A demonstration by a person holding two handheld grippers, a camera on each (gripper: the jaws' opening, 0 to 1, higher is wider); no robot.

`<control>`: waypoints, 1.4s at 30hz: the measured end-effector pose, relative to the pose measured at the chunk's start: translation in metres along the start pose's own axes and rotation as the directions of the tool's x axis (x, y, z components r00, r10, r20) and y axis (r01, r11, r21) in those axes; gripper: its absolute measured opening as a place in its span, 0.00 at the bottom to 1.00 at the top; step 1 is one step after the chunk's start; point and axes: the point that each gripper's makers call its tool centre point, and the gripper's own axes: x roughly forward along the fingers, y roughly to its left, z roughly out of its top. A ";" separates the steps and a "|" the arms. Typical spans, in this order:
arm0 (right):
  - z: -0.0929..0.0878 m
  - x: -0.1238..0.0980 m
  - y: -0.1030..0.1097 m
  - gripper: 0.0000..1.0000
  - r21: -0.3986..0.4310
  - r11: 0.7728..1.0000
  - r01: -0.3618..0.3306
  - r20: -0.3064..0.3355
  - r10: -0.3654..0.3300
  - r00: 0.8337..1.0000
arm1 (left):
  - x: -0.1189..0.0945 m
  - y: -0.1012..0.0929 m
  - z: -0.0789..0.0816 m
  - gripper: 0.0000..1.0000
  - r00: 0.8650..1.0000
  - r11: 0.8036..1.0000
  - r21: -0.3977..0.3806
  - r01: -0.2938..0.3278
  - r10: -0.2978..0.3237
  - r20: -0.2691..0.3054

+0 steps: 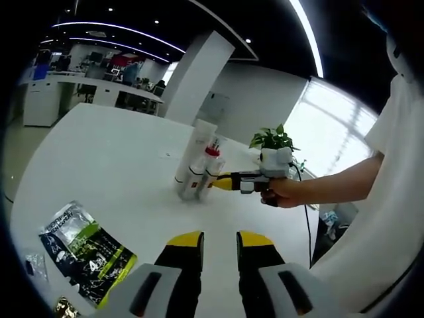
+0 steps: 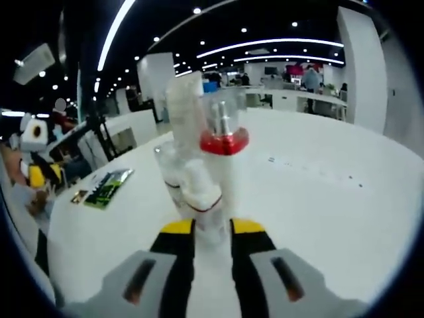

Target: Arrange the skincare products in the storage area until every visible bottle or jar stands upright without overlapping.

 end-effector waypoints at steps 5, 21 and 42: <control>0.000 -0.001 -0.002 0.19 0.017 1.000 0.008 0.004 -0.008 1.000 | -0.001 0.000 -0.001 0.20 1.000 1.000 0.001 -0.001 0.001 -0.001; -0.008 -0.006 0.013 0.22 0.052 0.999 -0.009 -0.032 0.010 0.999 | -0.034 0.034 -0.025 0.20 0.989 0.982 -0.125 -0.145 0.146 -0.001; -0.032 -0.087 0.069 0.23 0.089 0.995 0.035 -0.009 -0.034 0.999 | -0.087 0.158 -0.053 0.42 0.836 0.787 -0.299 -0.540 0.544 -0.079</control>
